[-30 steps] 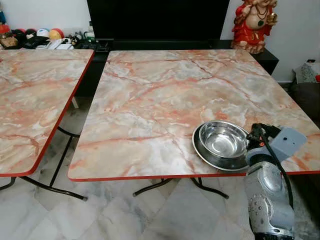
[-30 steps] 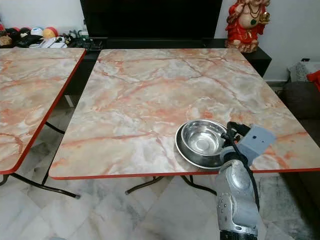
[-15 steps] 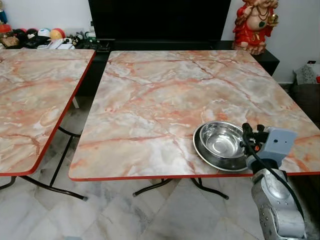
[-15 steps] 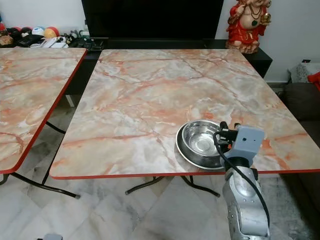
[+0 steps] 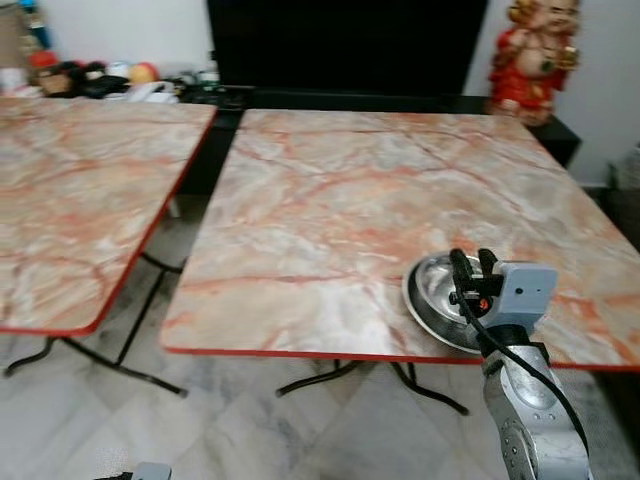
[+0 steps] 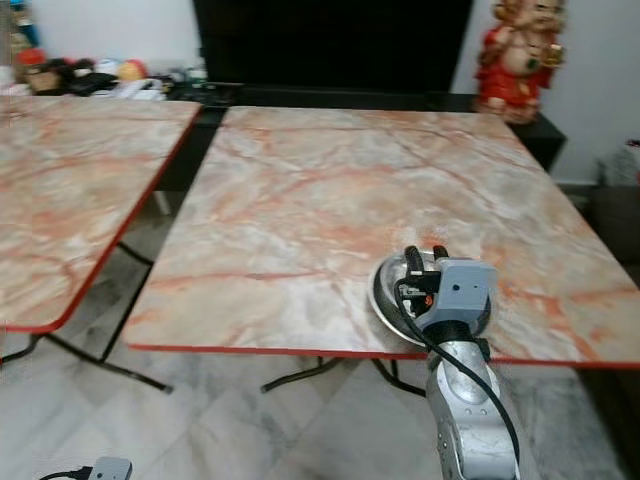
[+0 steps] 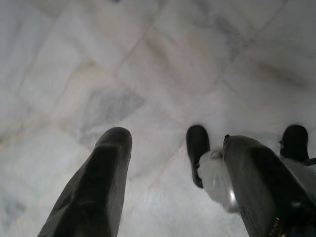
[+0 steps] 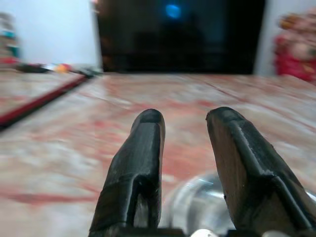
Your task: Setting the table
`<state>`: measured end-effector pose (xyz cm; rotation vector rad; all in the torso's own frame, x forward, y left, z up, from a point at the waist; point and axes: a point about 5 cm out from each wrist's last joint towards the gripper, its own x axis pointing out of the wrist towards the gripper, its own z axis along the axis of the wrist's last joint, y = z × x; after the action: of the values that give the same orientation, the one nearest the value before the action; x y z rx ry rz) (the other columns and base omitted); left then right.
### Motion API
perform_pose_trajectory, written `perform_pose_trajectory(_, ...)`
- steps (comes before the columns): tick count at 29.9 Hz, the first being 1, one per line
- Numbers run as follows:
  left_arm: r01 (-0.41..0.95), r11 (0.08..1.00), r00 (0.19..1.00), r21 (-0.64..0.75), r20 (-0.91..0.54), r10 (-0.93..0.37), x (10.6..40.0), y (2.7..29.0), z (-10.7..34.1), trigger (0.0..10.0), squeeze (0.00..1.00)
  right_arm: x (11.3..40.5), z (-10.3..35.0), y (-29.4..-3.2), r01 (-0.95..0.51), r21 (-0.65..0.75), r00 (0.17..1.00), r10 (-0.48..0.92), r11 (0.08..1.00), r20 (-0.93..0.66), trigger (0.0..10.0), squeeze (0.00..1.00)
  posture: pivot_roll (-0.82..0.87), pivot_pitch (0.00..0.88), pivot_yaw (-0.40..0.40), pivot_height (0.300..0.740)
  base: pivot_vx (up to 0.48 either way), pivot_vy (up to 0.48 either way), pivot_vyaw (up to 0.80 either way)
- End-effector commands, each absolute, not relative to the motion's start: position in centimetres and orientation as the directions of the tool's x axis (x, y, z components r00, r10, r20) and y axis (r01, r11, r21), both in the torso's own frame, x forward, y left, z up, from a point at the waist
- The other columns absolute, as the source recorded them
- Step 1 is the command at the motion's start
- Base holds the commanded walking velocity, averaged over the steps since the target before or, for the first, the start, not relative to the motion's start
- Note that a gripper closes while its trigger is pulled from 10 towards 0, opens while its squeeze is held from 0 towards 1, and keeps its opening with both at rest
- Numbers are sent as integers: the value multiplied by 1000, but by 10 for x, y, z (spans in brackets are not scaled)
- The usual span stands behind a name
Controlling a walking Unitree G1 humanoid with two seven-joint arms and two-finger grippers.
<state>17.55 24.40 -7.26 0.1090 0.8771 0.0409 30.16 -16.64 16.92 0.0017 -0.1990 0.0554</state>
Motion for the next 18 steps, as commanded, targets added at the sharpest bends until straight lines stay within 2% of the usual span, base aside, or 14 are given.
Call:
perform_pose_trajectory(1,6,995,627,101,-775,75,171,242,-75,10000,0,299,169,-165,-65,20,977,60,998,207,10000,0,-70,32,-3,740,0,0,0)
perform_pose_trajectory(6,12,995,629,96,-775,67,173,240,-75,10000,0,298,163,-160,-82,39,978,73,996,194,10000,0,-67,27,-1,740,0,0,0)
perform_pose_trajectory(18,11,996,632,89,-772,62,175,239,-74,10000,0,296,163,-150,-150,5,969,146,989,199,10000,0,-63,44,-7,740,0,472,0)
